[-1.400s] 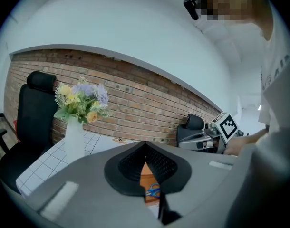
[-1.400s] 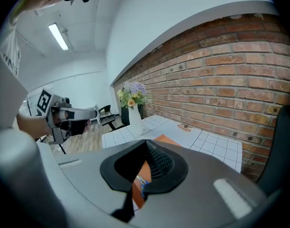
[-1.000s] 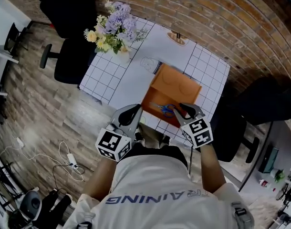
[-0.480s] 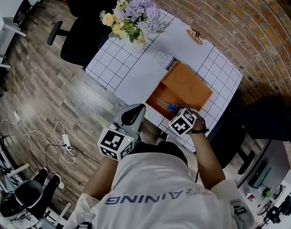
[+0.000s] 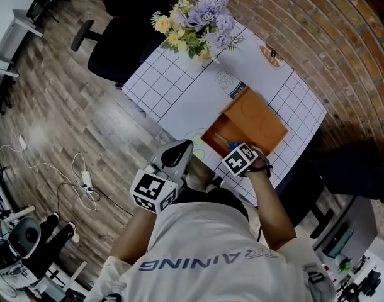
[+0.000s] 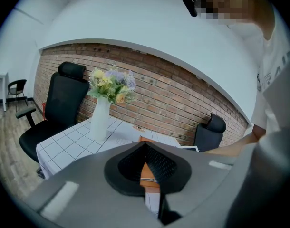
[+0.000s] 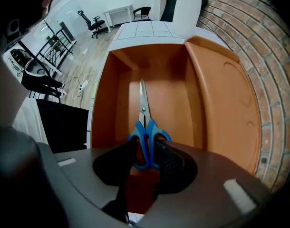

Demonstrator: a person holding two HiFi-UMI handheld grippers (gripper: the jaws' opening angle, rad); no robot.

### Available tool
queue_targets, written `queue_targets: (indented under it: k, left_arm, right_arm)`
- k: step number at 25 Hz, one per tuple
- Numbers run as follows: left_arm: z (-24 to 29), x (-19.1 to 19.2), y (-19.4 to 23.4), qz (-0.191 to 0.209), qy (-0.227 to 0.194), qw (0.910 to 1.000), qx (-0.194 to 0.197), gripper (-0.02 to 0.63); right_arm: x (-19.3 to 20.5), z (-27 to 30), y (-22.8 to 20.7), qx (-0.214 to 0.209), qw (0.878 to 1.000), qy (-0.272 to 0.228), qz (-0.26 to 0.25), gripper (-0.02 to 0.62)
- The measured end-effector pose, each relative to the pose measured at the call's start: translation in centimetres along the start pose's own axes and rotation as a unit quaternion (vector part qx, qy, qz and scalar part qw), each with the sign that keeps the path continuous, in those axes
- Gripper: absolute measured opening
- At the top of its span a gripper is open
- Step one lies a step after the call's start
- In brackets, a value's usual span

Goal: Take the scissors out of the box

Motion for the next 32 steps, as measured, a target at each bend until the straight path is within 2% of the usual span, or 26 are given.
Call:
queue_targets:
  k: [4,9,16,22,24,27,29,32]
  left_arm:
    - [-0.2,0.1,0.3,-0.002,0.001,1.0,0.001,-0.002]
    - [-0.2,-0.2,0.2,0.001,-0.002,1.0,0.007,-0.002]
    - [0.0,-0.7,-0.3,0.004,-0.002,0.9998,0.018,-0.002]
    - [0.5,-2.2,-1.9,0.018,-0.017,0.999,0.037,-0.002]
    - [0.6,-2.7,-2.5,0.025,-0.022,0.9985,0.043,-0.002]
    - [0.8,-3.7,-3.6,0.035,-0.033,0.9976,0.05,-0.002]
    - [0.8,-4.6,-4.2,0.041,-0.041,0.9968,0.055,-0.002]
    - [1.3,-6.4,-5.2,0.056,-0.056,0.9945,0.069,-0.002]
  right_arm:
    - [-0.1,0.0,0.0,-0.002,1.0,0.003,-0.003,0.141]
    - [0.2,-0.5,-0.2,0.005,1.0,-0.017,-0.009,0.104]
    - [0.2,-4.5,-0.1,0.023,0.995,-0.096,0.004,0.103]
    - [0.7,-8.3,-0.4,0.05,0.984,-0.166,0.027,0.103]
    - [0.9,-10.1,-0.7,0.059,0.977,-0.2,0.043,0.103]
    - [1.2,-13.4,-1.4,0.07,0.96,-0.262,0.076,0.103]
    - [1.4,-16.0,-2.0,0.076,0.942,-0.309,0.103,0.104]
    - [1.7,-20.2,-3.4,0.096,0.908,-0.383,0.143,0.104]
Point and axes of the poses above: the fingertips, and each gripper's own axes: z forward along the fingers, y to its left, x out of its underside, the point moved 3 cm from there along -z, backward along the fingers, and after that the axes turned 1 degree about z, right-handed, at the moved point
